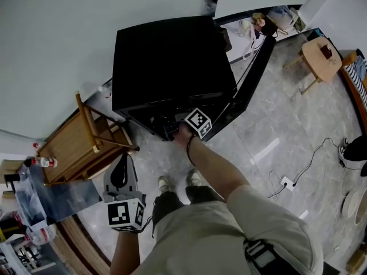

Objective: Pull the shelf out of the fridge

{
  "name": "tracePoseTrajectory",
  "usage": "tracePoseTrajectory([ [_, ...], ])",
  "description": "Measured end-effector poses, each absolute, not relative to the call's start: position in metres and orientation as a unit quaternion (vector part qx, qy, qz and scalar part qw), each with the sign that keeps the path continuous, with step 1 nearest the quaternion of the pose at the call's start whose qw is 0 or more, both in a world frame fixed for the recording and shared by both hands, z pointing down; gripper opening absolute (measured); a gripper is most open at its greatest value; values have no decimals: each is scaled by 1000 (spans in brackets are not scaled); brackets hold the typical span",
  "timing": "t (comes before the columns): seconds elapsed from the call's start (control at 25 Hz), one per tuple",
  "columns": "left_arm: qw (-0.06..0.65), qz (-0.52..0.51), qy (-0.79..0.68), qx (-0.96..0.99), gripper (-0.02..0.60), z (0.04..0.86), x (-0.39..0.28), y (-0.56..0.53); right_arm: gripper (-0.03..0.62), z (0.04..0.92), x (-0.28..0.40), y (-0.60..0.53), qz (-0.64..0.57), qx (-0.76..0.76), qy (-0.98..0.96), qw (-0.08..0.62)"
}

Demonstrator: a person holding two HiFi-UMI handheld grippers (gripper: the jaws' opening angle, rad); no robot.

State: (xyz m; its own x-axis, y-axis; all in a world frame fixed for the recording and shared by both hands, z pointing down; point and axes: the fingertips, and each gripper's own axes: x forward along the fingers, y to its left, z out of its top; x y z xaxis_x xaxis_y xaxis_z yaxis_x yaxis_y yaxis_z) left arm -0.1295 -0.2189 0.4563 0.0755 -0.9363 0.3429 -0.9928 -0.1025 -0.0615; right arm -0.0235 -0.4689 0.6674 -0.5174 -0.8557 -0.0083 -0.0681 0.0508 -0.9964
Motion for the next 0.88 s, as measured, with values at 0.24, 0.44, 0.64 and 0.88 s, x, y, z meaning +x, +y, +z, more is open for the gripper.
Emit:
tracePoseTrajectory([
  [0.24,113,145,-658,730,8,463,-127,-209,26,667,-26,-476,-586,-367,637,341],
  [0.44,112,148,-655,732,8,462,-128,-206,8,666,-28,-478,-594,-364,627,349],
  [0.64,111,153,-651,735,8,463,-127,-204,5,668,-27,-476,-605,-369,612,351],
  [0.88,108,150,-644,742,8,461,-125,-203,5,669,-25,-468,-609,-374,607,347],
])
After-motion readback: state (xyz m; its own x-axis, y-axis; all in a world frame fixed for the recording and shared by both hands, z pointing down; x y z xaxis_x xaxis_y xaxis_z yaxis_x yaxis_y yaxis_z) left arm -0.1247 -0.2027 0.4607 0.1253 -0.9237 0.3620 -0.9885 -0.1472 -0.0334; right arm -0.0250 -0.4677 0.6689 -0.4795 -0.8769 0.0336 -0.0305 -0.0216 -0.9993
